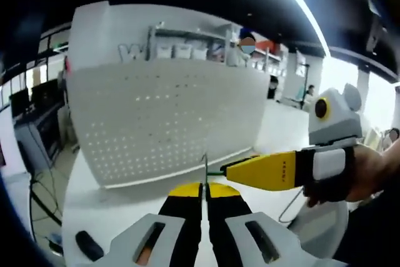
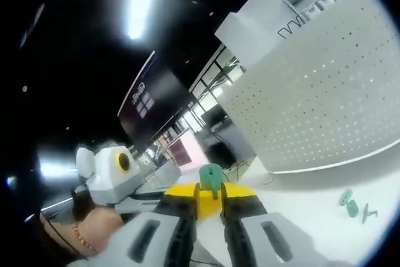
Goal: Insert the hook assembly into the mounting plate slot until the hook locks in place.
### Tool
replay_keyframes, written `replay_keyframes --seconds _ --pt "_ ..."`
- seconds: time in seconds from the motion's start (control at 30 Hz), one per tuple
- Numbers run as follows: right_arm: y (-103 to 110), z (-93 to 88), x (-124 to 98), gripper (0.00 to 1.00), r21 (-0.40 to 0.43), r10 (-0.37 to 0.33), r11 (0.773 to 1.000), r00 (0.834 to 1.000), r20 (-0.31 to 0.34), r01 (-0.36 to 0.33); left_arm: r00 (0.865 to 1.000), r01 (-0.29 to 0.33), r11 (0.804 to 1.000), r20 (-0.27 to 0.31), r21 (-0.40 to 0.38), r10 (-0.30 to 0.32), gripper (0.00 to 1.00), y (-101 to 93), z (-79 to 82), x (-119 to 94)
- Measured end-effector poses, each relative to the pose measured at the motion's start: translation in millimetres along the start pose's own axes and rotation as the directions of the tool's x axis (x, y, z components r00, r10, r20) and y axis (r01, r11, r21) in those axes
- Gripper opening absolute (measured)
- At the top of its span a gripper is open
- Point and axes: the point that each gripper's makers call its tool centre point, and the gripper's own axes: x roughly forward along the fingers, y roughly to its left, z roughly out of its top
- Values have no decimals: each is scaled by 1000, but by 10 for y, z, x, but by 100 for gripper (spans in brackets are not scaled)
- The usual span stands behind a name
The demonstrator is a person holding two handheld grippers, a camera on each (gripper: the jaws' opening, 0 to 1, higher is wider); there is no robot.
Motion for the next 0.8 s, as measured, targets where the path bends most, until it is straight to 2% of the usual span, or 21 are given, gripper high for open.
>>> replay_keyframes --seconds 0.23,0.33,0.47,0.57,0.67,0.8 --pt "-6 22 6 1 -21 5 1000 1000 10 -5 1000 15 1000 17 10 -15 1 -75 11 -4" --pt "8 29 10 1 -8 8 1000 1000 13 -8 1000 10 1000 27 -2 -10 1 -72 26 -14" --pt "30 -11 14 1 -30 8 1000 1000 -8 -8 1000 13 1000 25 5 -13 1 -64 16 -30" --pt "33 -20 35 1 2 8 1000 1000 -8 -8 1000 0 1000 31 -1 0 1 -46 15 -38" --pt "51 -48 29 0 -36 10 999 1000 -18 -10 1000 13 1000 16 18 -13 1 -47 -15 -51" --pt "57 -40 35 0 -5 12 1000 1000 -7 -12 999 -2 1000 41 22 1 2 -35 2 -70"
